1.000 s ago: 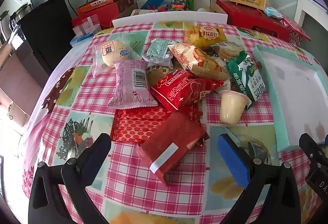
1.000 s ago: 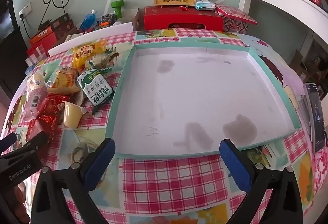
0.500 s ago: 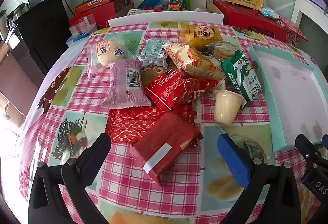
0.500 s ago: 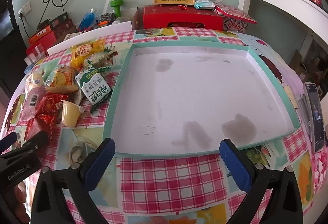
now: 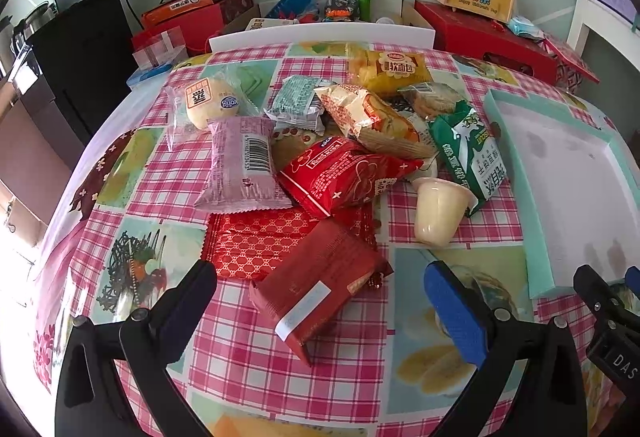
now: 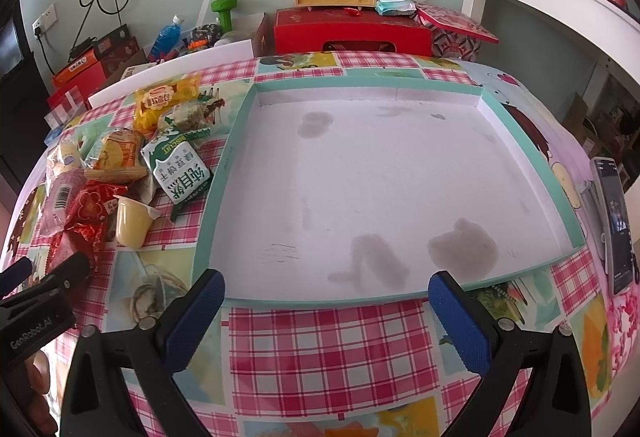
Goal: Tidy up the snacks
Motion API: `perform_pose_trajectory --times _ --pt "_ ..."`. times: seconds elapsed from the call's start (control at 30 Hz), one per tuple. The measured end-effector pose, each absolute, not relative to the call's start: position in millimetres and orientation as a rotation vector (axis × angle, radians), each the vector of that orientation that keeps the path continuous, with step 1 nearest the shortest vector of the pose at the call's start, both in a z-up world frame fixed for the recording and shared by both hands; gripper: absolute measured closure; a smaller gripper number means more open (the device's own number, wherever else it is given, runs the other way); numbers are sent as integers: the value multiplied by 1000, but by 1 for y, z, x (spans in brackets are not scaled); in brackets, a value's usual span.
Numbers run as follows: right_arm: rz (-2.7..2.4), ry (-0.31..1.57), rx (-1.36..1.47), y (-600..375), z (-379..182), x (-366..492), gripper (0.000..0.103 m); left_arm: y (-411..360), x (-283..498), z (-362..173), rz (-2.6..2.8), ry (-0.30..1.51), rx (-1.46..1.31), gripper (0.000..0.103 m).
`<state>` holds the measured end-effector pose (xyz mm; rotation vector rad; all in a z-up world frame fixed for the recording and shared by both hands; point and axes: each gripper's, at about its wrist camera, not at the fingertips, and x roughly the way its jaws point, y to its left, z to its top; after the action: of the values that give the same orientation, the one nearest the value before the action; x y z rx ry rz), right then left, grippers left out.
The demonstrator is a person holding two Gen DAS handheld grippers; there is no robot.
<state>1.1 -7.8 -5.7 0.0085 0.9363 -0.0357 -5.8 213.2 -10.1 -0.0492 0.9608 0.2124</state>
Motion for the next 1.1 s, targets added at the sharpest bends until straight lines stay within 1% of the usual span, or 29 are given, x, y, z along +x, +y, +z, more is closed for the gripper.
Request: perform_pose_trajectory --times 1.1 --pt "-38 938 13 -10 -5 2 0 211 -6 -7 200 936 -46 0"
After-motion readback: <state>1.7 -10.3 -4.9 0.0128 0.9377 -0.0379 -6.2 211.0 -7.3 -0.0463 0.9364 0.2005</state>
